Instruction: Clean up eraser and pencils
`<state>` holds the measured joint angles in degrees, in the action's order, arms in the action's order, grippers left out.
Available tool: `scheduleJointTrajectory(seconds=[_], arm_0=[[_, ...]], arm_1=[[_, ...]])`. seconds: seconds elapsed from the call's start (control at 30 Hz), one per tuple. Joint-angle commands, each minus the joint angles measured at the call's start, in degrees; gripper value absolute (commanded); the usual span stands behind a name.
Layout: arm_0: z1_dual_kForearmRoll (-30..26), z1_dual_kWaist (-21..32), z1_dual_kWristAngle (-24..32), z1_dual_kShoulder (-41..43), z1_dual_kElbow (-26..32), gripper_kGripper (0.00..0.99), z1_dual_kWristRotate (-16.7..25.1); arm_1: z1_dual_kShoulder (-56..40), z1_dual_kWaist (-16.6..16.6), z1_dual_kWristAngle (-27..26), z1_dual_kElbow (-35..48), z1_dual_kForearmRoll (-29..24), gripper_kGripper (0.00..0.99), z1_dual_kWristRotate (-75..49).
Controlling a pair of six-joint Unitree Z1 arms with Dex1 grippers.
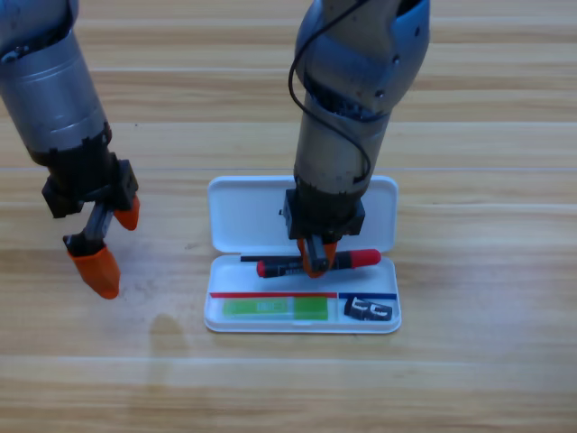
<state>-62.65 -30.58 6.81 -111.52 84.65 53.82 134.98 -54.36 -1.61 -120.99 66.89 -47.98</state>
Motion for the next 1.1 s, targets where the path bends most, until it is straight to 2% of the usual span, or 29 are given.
scheduleJointTrajectory(seconds=[0.03, 0.17, 0.3, 0.33, 0.5, 0.67, 0.73, 0.83, 0.87, 0.93, 1.03, 1.1], arm_0=[[0.42, 0.87, 0.49, -1.16, -1.50, 0.990, 0.58], [0.42, 0.87, 0.49, -1.25, -1.50, 0.990, 0.58], [0.59, 0.87, 0.49, -1.42, -1.33, 0.990, 0.41], [0.59, 0.87, 0.49, -1.42, -1.33, 0.990, 0.41], [0.68, 0.87, 0.49, -1.69, -1.24, 0.990, 0.23], [0.95, 0.87, 0.49, -1.95, -1.33, 0.990, 0.23], [1.21, 0.87, 0.40, -1.78, -1.15, 0.989, 0.32], [1.74, 1.13, 0.40, -1.42, 0.25, 0.966, 0.67], [2.00, 1.40, 0.49, -1.42, 1.05, 0.940, 0.93], [2.79, 2.10, 1.02, -1.51, 2.54, 0.862, 1.11], [3.41, 3.86, 2.69, -2.22, 6.06, 0.681, 2.52], [4.02, 5.53, 4.80, -3.18, 8.69, 0.503, 4.54]], arm_1=[[4.50, -1.18, 1.00, -0.22, -0.01, 0.000, 0.61], [4.76, -1.10, 1.00, -0.57, -0.01, 0.000, 0.61], [4.59, -1.01, 1.09, -0.39, -0.10, 0.735, 0.78], [4.32, -1.01, 1.00, -0.30, -0.10, 0.824, 1.05], [-0.95, -1.01, -2.08, 2.25, -0.01, 0.905, 2.63], [-16.86, -1.01, -11.13, 10.60, -0.62, 0.920, 4.12], [-26.35, -1.01, -14.73, 20.09, -7.30, 0.937, 6.23], [-41.12, 0.05, -18.34, 36.96, -22.77, 0.960, 12.65], [-45.07, 0.22, -18.69, 41.27, -26.55, 0.962, 14.76], [-51.05, 0.22, -20.01, 46.81, -29.72, 0.968, 16.87], [-54.65, 0.22, -23.08, 50.23, -30.07, 0.977, 18.98], [-55.00, 0.22, -24.49, 51.29, -29.98, 0.985, 20.21]])
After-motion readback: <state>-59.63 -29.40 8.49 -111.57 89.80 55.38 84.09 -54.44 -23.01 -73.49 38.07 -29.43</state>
